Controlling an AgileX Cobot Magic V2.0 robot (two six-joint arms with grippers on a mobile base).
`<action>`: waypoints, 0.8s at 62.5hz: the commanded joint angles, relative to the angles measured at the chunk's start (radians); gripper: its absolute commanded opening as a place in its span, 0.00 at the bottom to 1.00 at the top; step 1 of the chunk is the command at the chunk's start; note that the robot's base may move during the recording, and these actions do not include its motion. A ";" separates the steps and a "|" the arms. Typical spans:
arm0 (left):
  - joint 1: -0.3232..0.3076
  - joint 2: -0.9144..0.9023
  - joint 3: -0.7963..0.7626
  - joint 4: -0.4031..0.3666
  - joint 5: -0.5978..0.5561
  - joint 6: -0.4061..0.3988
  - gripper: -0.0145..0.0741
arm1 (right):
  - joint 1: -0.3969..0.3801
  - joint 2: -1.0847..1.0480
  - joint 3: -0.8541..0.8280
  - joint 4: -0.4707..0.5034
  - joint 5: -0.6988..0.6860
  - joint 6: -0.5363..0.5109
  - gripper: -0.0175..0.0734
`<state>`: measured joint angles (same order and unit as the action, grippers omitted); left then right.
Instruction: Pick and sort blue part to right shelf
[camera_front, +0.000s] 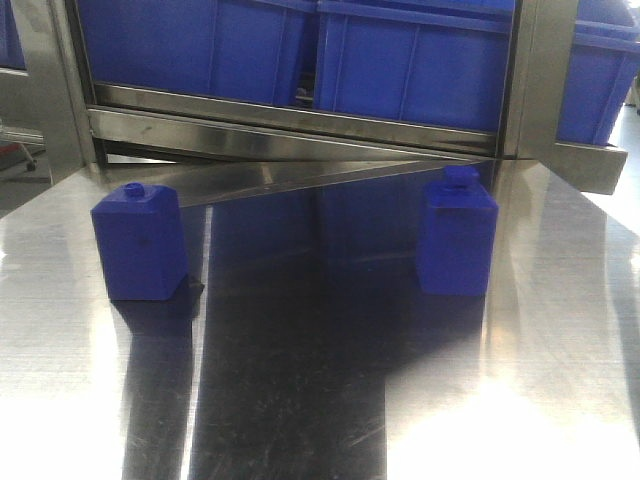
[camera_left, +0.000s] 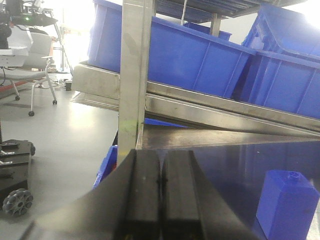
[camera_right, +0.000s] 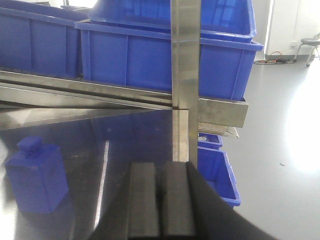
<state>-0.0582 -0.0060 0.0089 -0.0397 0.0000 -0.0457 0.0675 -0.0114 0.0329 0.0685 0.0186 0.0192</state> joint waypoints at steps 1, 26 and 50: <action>0.000 -0.021 0.022 -0.009 -0.091 0.000 0.30 | -0.004 -0.020 -0.024 -0.009 -0.091 -0.002 0.25; 0.000 -0.021 0.022 -0.009 -0.091 0.000 0.30 | -0.004 -0.020 -0.024 -0.009 -0.110 -0.002 0.25; 0.000 -0.021 0.022 -0.009 -0.091 0.000 0.30 | -0.004 -0.020 -0.024 -0.009 -0.121 -0.002 0.25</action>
<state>-0.0582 -0.0060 0.0089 -0.0397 0.0000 -0.0457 0.0675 -0.0114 0.0329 0.0685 -0.0074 0.0192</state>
